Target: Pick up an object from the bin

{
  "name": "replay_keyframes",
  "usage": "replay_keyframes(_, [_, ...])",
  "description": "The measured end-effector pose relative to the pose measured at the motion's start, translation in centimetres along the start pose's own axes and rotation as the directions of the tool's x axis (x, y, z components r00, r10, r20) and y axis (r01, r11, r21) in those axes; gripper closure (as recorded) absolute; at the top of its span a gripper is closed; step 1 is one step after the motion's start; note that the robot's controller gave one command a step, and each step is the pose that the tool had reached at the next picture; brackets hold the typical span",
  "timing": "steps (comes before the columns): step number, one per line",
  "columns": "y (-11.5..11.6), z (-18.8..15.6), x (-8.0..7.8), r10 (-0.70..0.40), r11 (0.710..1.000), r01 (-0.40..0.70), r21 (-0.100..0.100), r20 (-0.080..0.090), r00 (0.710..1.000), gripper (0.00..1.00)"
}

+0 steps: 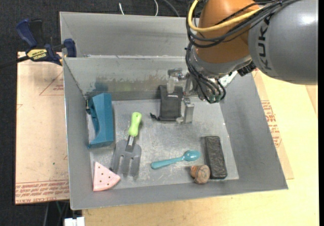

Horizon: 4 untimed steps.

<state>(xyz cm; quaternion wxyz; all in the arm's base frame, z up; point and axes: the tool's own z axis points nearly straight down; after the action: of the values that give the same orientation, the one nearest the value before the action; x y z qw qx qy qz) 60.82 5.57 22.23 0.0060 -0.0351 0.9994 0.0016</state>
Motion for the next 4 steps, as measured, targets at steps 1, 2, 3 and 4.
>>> replay_keyframes(1, [-0.7, 5.9, 0.6, -0.085, 0.996, 0.085, -0.001, 0.000, 0.996, 0.00])
replay_keyframes(2, [-1.7, 6.8, -1.4, -0.187, 0.982, 0.187, -0.001, 0.004, 0.982, 0.00])
replay_keyframes(3, [-2.4, 13.1, -2.4, 0.115, 0.993, -0.115, -0.003, -0.001, 0.993, 1.00])
replay_keyframes(4, [-2.4, 13.1, -2.4, 0.115, 0.993, -0.115, -0.003, -0.001, 0.993, 1.00])
